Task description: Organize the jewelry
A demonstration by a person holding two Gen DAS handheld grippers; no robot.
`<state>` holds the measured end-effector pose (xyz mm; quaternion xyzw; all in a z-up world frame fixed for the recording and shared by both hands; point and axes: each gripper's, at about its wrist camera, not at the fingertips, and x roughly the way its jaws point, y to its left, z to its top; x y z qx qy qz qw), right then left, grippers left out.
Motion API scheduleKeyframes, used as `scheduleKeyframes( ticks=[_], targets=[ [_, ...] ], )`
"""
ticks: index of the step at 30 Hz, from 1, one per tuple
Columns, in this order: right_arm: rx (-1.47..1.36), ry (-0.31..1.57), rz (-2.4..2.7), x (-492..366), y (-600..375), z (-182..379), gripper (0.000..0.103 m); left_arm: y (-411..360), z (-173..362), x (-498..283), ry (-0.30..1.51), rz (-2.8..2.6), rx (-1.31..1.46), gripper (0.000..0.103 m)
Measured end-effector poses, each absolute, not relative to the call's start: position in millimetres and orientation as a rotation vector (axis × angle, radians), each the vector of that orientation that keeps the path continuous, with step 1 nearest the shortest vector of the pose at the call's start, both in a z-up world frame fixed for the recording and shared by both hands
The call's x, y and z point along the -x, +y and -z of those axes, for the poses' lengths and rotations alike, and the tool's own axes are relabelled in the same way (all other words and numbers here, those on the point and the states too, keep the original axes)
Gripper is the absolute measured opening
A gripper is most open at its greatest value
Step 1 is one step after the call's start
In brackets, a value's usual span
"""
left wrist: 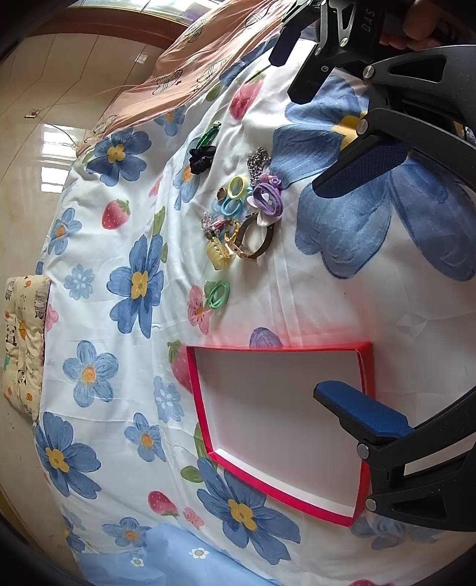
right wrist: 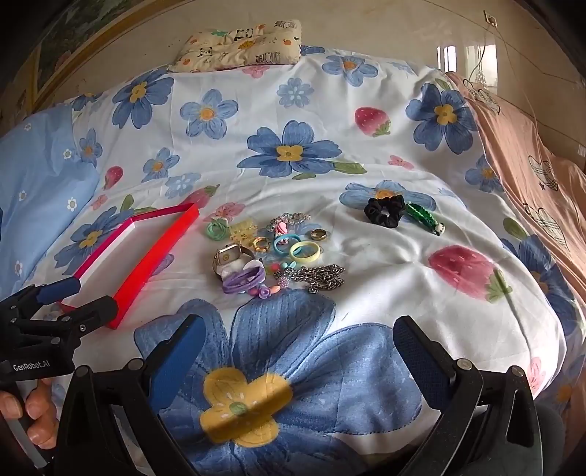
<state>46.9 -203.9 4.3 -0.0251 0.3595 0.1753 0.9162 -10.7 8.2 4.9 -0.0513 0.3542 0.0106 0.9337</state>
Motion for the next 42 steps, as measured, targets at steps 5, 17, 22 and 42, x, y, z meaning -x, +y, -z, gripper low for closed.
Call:
scheduleKeyframes(
  ticks=[5,17,22,42],
  targets=[
    [0.052,0.741,-0.365,-47,-203,-3,0.103,7,-5,10,0.719,-0.030,0.103,0.101],
    [0.036,0.704,-0.374,-43,-205,-8,0.103,3,-12,18,0.672,-0.042,0.071,0.101],
    [0.009,0.656,-0.392,-38,-209,-15,0.103,-1,-15,24,0.654,-0.048,0.046,0.101],
    [-0.002,0.639,-0.416,-36,-207,-14,0.103,-2,-19,28,0.640,-0.052,0.025,0.101]
  ],
)
